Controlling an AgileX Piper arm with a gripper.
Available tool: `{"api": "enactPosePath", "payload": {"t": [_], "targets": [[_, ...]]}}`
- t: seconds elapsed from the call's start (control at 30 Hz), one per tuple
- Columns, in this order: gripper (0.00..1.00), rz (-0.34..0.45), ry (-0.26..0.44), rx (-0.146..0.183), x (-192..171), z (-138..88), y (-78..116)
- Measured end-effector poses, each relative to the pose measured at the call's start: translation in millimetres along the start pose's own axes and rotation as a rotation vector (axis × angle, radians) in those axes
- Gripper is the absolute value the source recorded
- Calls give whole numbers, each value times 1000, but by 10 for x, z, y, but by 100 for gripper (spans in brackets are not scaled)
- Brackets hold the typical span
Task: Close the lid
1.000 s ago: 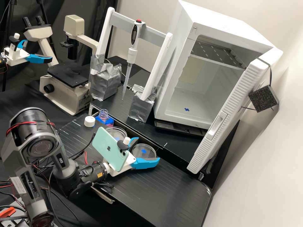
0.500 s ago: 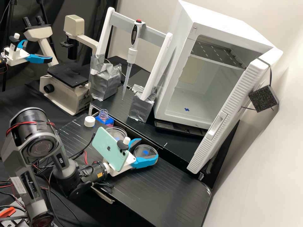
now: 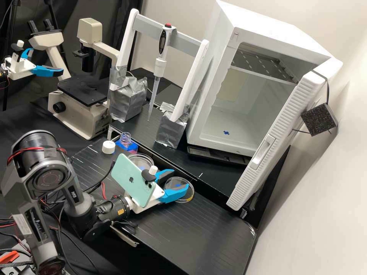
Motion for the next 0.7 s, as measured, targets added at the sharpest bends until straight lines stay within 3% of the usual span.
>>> {"api": "enactPosePath", "payload": {"t": [0.1, 0.13, 0.7], "targets": [[0, -5, 5, 0, 1, -10, -9], [100, -5, 5, 0, 1, -10, -8], [100, 17, -9, -16, 2, -23, -5]]}}
